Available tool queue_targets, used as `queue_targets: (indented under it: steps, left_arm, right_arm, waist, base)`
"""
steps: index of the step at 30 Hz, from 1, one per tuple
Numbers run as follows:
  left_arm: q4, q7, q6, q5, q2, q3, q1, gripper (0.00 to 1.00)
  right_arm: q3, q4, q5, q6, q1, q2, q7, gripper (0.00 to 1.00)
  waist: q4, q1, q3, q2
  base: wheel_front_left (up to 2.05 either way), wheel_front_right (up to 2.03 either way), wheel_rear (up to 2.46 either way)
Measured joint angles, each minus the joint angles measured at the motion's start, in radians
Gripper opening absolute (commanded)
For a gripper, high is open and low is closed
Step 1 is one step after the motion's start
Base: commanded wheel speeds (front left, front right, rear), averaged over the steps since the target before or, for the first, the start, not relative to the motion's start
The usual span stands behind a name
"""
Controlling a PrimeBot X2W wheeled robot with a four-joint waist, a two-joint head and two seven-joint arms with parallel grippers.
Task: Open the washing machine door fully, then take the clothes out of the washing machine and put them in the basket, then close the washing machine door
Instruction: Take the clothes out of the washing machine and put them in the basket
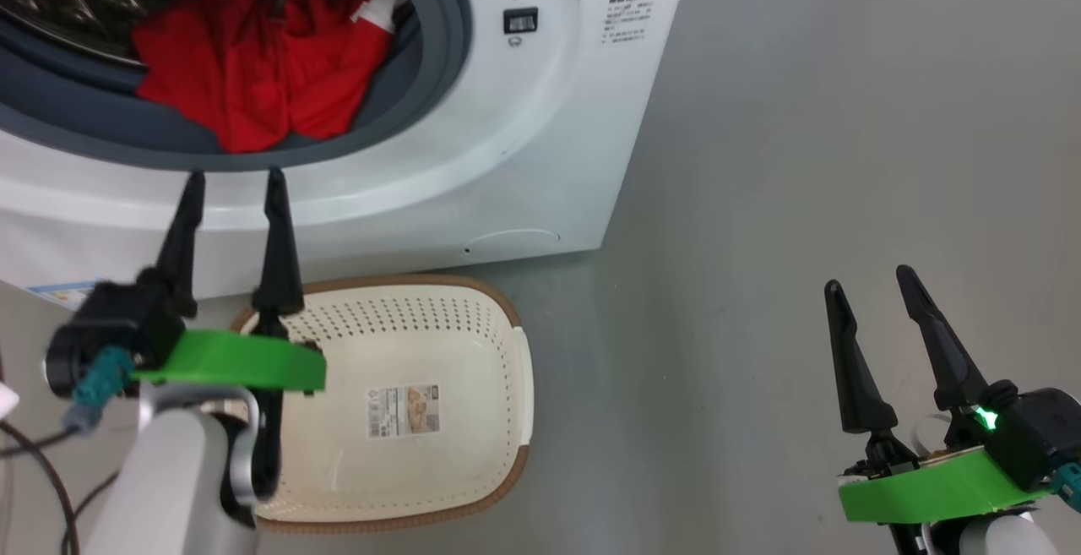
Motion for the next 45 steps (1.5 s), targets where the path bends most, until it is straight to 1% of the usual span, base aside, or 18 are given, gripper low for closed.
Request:
queue_targets:
  steps: [13,19,26,33,40,45]
  left_arm:
    - [0.218,0.001,-0.001,0.0,0.042,0.026,-0.299,1.0]
    - [0.327,0.002,-0.001,0.0,0.075,0.04,-0.43,1.0]
    - [0.446,0.042,0.002,0.001,0.114,0.053,-0.572,1.0]
    - [0.571,0.091,0.014,0.001,0.133,0.053,-0.631,1.0]
    - [0.675,0.143,0.028,0.011,0.155,0.036,-0.693,1.0]
    - [0.746,0.202,0.028,0.019,0.172,0.02,-0.746,1.0]
  right_arm:
    - [0.026,0.006,0.008,0.0,-0.063,-0.001,0.0,1.0]
    - [0.036,0.007,0.008,0.0,-0.114,-0.001,0.0,1.0]
    - [0.056,0.014,0.011,0.0,-0.142,-0.002,0.0,1.0]
    - [0.063,0.019,0.015,0.0,-0.145,-0.002,0.0,1.0]
    - [0.067,0.023,0.015,0.0,-0.146,-0.002,0.0,1.0]
    - [0.084,0.032,0.029,0.0,-0.152,-0.002,0.0,1.0]
  waist:
    - [-0.045,0.0,0.119,0.0]
    - [-0.062,0.0,0.172,-0.0001]
    - [-0.093,0.0,0.222,0.0]
    - [-0.124,0.0,0.243,0.0]
    - [-0.136,0.0,0.254,0.0]
    - [-0.144,0.0,0.258,0.0]
  base:
    - [0.0,0.0,0.0]
    - [0.0,0.0,0.0]
    - [0.0,0.0,0.0]
    - [0.0,0.0,0.0]
    - [0.0,0.0,0.0]
    - [0.0,0.0,0.0]
